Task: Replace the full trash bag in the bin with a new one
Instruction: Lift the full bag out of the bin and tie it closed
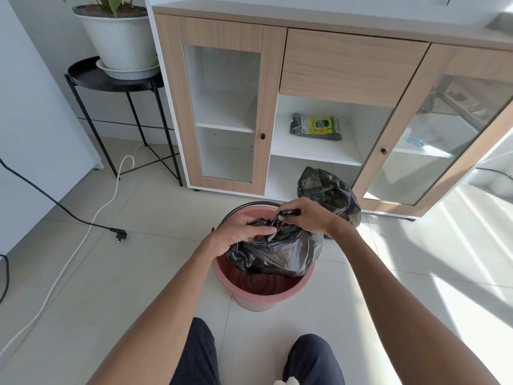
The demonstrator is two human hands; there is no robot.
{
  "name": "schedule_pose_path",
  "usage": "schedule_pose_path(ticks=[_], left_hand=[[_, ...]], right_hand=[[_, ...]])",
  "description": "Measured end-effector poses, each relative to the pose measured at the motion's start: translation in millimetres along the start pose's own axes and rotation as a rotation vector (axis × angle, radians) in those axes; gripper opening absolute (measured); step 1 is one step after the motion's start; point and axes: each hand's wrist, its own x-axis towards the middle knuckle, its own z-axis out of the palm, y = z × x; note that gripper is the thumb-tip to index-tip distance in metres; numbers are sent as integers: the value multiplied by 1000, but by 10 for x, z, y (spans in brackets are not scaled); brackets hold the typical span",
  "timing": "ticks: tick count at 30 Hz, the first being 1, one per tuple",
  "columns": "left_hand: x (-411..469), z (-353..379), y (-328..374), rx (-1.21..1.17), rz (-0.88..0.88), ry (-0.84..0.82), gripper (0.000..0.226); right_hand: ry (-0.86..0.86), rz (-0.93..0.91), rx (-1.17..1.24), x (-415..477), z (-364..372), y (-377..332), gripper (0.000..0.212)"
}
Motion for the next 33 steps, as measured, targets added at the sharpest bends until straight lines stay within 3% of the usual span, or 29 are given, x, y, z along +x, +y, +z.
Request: schedule_pose_path(ticks=[9, 13, 16, 20, 23, 28, 33], left_hand=[[34, 57, -32, 283, -112, 251, 46], [4, 81, -21, 51, -105, 123, 33], [13, 66, -44, -105, -84, 122, 20], [26, 50, -88, -364, -51, 85, 30], [109, 80, -150, -332, -132, 207, 38], [210, 99, -189, -389, -163, 315, 16], [307, 74, -334, -486, -152, 489, 9]], right_hand=[[52, 103, 318, -80, 81, 14, 26], [138, 145, 469, -103, 182, 42, 25], [184, 168, 569, -155, 256, 94, 24], [185, 185, 641, -220, 298, 157, 25], [173, 192, 657, -229, 318, 167, 25], [196, 196, 703, -248, 376, 129, 27], [243, 192, 787, -306, 468, 204, 28]])
